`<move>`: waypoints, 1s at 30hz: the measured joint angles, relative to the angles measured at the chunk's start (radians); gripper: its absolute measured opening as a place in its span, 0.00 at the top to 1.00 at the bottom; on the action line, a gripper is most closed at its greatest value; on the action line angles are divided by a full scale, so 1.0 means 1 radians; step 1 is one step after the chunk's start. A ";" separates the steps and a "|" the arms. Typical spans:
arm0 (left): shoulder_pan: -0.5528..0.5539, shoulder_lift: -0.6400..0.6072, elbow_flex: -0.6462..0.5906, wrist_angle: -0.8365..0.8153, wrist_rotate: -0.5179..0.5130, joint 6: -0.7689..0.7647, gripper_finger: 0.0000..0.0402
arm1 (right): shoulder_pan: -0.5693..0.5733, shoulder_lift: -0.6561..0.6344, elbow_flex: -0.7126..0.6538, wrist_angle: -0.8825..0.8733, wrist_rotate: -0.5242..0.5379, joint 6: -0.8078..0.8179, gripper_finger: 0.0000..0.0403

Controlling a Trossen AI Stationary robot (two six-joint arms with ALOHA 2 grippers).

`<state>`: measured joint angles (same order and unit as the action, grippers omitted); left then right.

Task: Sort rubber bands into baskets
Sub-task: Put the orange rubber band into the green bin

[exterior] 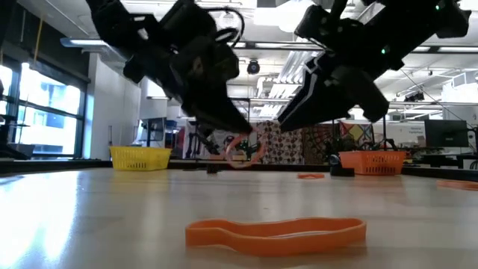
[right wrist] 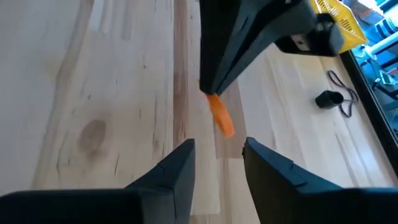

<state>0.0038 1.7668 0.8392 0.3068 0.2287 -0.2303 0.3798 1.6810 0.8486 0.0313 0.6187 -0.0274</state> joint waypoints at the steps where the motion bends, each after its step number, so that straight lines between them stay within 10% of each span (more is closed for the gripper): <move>1: -0.007 0.000 0.010 -0.001 0.000 -0.002 1.00 | 0.000 0.007 0.000 0.009 0.003 -0.004 0.69; 12: -0.037 0.000 0.068 0.001 -0.002 -0.003 1.00 | 0.000 0.021 0.000 0.103 0.056 -0.008 0.69; 21: -0.042 0.000 0.068 0.005 -0.005 0.019 1.00 | 0.000 0.021 0.000 0.107 0.088 -0.003 0.98; 30: -0.058 0.000 0.068 0.004 -0.032 0.137 0.91 | 0.007 -0.010 0.001 0.089 0.053 0.065 0.99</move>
<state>-0.0544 1.7668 0.9070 0.3112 0.1970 -0.0930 0.3869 1.6711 0.8498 0.1206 0.6713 0.0372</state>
